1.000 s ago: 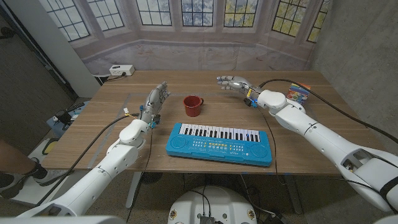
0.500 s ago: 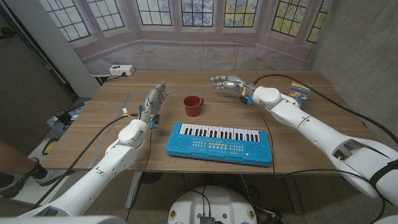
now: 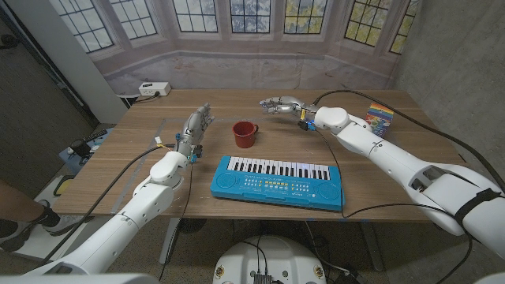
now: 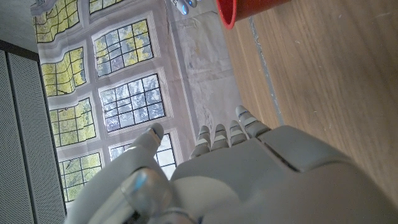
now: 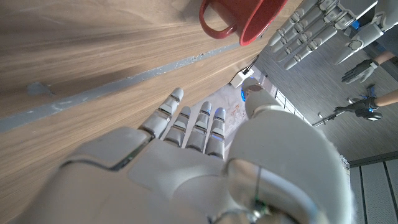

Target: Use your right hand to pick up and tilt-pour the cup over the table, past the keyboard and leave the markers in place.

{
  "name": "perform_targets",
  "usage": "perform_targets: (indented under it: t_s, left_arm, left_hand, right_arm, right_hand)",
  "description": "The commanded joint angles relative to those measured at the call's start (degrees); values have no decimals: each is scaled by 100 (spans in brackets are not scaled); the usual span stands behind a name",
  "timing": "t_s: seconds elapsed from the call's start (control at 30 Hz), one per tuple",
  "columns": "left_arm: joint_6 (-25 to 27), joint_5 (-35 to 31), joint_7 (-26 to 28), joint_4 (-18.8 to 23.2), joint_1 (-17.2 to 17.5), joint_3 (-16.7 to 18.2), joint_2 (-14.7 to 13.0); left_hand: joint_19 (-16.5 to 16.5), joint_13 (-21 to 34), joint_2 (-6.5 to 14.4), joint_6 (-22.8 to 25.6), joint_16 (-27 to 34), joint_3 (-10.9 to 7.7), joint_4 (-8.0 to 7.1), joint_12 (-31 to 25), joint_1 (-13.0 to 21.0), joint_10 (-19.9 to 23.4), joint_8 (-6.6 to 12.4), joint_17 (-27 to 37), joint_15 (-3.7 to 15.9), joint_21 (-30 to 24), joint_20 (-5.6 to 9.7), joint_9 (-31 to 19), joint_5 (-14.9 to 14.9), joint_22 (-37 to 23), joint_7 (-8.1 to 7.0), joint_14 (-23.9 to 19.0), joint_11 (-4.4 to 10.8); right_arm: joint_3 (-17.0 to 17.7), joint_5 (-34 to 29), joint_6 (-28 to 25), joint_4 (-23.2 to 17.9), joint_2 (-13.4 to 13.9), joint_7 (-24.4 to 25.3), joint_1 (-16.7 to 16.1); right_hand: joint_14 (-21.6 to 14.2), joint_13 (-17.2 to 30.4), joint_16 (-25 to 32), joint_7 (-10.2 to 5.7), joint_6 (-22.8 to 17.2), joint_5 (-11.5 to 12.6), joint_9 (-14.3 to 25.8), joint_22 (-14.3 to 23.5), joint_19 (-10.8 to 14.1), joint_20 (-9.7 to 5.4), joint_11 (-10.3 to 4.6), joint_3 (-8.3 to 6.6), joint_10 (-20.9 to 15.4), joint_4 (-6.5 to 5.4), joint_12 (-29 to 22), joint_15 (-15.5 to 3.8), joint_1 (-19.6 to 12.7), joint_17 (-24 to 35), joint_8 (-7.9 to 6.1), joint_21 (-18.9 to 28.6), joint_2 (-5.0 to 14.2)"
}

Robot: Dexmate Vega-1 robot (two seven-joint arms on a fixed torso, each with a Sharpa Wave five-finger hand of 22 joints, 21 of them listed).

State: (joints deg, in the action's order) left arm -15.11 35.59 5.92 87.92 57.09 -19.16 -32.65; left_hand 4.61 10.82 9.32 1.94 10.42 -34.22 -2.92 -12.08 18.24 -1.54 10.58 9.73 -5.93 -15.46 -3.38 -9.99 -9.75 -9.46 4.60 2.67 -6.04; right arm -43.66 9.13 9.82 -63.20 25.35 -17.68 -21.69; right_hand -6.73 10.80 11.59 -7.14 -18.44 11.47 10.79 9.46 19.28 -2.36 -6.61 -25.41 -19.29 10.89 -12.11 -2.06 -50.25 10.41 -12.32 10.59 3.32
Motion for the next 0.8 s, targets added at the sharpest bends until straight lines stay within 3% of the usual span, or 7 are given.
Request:
perform_targets:
  t_s: [0.03,0.6,0.8]
  left_arm:
    - [51,-31,-4,-40,-85,-60,39]
    - [147,-7,-27,-7,-117,-97,34]
    - [138,-5,-53,-34,-139,-107,42]
  left_hand:
    - [55,5,3,-3,-5,-46,-17,0,-22,53,-17,16,-58,22,5,-14,-19,-32,-10,-30,-10]
    - [78,6,7,-5,-5,-56,-12,0,-39,69,-16,15,-63,59,-1,-14,-21,-33,-11,-40,-11]
    - [89,7,7,-3,-7,-60,-10,0,-45,75,-15,14,-67,72,-1,-14,-21,-33,-12,-41,-9]
  right_arm:
    - [-235,-186,337,753,-318,-249,381]
    - [-443,-416,795,1376,-576,-388,663]
    - [-530,-482,1061,1781,-742,-465,807]
  right_hand:
    - [-99,26,36,-18,-91,-13,22,9,-63,-208,-28,-64,-88,-11,-35,-343,-140,3,-56,-11,-33]
    - [-324,43,79,-178,-460,-37,32,6,-82,-274,-145,-115,-418,-13,-69,-467,-568,5,-140,6,-104]
    - [-392,47,88,-215,-558,-45,34,5,-75,-293,-167,-121,-510,-16,-73,-496,-689,4,-158,10,-141]
